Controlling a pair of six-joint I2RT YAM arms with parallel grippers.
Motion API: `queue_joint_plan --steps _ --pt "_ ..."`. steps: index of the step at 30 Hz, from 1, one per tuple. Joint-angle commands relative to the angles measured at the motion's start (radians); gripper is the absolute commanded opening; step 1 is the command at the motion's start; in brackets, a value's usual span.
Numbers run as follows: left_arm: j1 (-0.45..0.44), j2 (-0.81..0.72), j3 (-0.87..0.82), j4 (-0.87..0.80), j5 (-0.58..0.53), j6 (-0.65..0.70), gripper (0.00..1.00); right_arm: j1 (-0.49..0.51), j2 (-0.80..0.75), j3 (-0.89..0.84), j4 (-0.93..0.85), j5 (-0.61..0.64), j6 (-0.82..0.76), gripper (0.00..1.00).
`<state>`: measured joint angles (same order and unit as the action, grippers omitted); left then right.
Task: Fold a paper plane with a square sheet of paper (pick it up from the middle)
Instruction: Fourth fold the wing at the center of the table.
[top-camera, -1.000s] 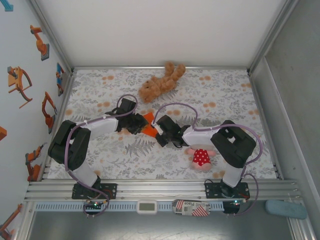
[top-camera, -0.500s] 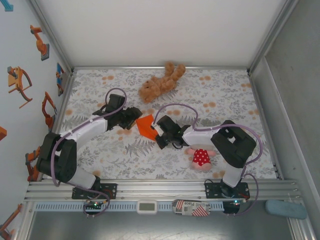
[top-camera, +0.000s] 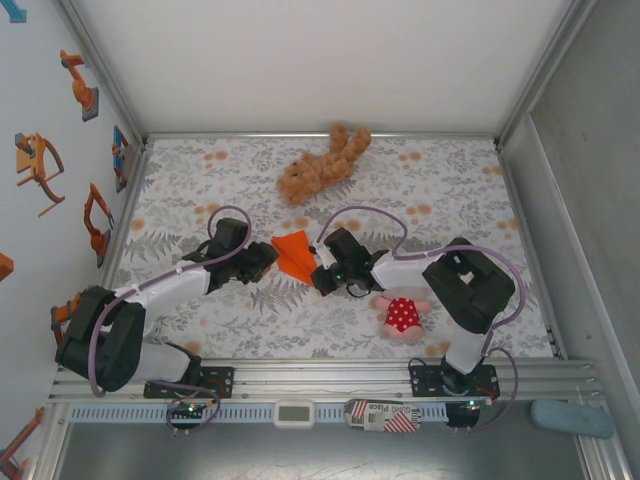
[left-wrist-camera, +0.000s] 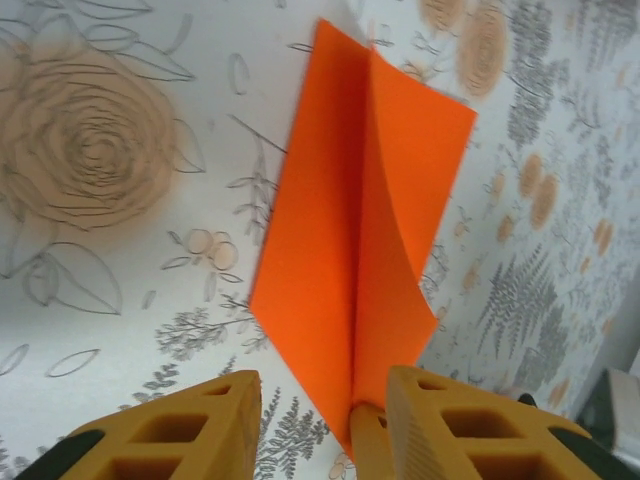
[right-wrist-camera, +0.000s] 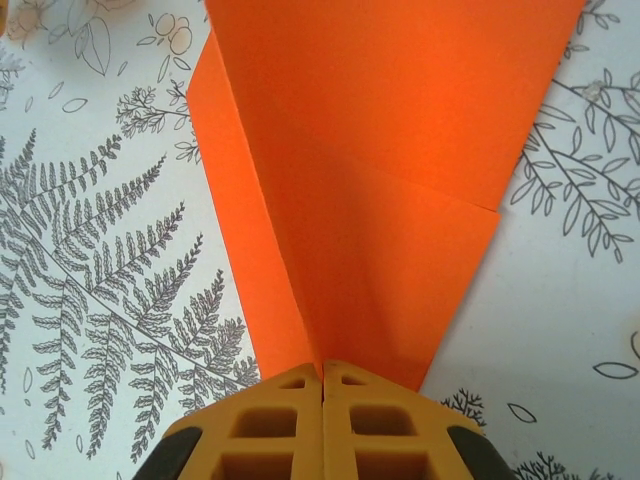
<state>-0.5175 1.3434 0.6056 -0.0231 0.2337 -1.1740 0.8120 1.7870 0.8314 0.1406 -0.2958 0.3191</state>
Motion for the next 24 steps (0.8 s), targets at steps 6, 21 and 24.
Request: queue_joint_plan --steps 6,21,24 --pt "-0.055 0.046 -0.042 0.2 0.009 0.016 0.32 -0.037 0.021 -0.041 0.054 -0.092 0.071 0.02" --pt "-0.062 0.188 -0.027 0.328 0.084 0.145 0.33 -0.055 0.029 -0.046 0.07 -0.116 0.078 0.02" --pt "-0.062 0.224 -0.02 0.364 0.105 0.143 0.34 -0.057 0.03 -0.046 0.071 -0.121 0.078 0.02"
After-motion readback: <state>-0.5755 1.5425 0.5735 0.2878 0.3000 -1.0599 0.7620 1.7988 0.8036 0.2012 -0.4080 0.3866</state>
